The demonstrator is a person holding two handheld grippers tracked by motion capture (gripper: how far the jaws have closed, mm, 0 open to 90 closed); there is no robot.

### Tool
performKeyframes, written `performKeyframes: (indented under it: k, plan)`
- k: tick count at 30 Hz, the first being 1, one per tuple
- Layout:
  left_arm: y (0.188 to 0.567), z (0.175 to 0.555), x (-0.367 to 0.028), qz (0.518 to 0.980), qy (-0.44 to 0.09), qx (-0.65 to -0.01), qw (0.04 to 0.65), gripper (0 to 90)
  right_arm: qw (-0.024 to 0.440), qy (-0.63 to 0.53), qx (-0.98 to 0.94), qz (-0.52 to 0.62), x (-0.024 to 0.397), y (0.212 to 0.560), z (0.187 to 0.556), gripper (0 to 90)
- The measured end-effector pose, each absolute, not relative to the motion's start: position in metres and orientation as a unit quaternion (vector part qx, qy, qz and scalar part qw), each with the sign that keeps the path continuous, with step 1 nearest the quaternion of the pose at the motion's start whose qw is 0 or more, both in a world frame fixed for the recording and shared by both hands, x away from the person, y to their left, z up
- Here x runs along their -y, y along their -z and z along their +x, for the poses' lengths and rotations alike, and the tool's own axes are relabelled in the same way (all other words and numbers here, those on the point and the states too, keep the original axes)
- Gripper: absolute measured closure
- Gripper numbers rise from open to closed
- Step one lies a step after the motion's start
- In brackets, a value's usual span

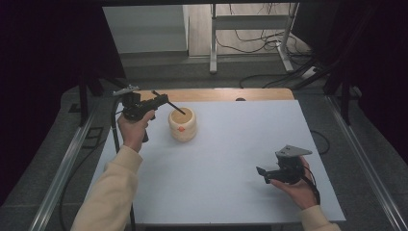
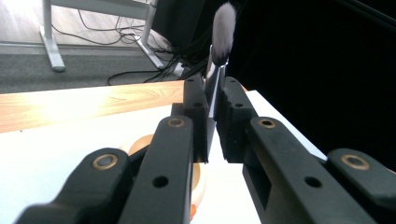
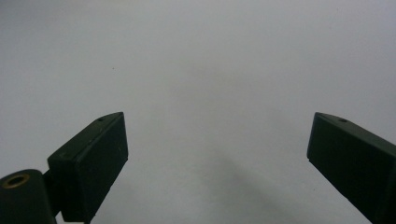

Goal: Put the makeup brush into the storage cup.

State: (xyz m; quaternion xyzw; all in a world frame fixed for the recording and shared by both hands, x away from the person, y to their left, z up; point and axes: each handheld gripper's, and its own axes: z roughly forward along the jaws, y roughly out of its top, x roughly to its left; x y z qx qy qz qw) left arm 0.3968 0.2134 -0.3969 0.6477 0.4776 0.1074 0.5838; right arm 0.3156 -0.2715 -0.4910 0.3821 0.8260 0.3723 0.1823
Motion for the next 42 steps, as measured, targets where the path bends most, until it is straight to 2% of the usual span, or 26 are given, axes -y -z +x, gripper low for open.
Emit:
performKeyframes:
  k: [20, 42]
  plan:
    - [0.407, 0.409, -0.213, 0.66, -0.112, -0.494, 0.554, 82.7, 0.183, -0.372, -0.826, 0.382, 0.271, 0.491, 0.315, 5.3]
    - [0.434, 0.426, -0.192, 0.68, -0.098, -0.504, 0.523, 82.5, 0.179, -0.368, -0.829, 0.381, 0.27, 0.493, 0.315, 5.4]
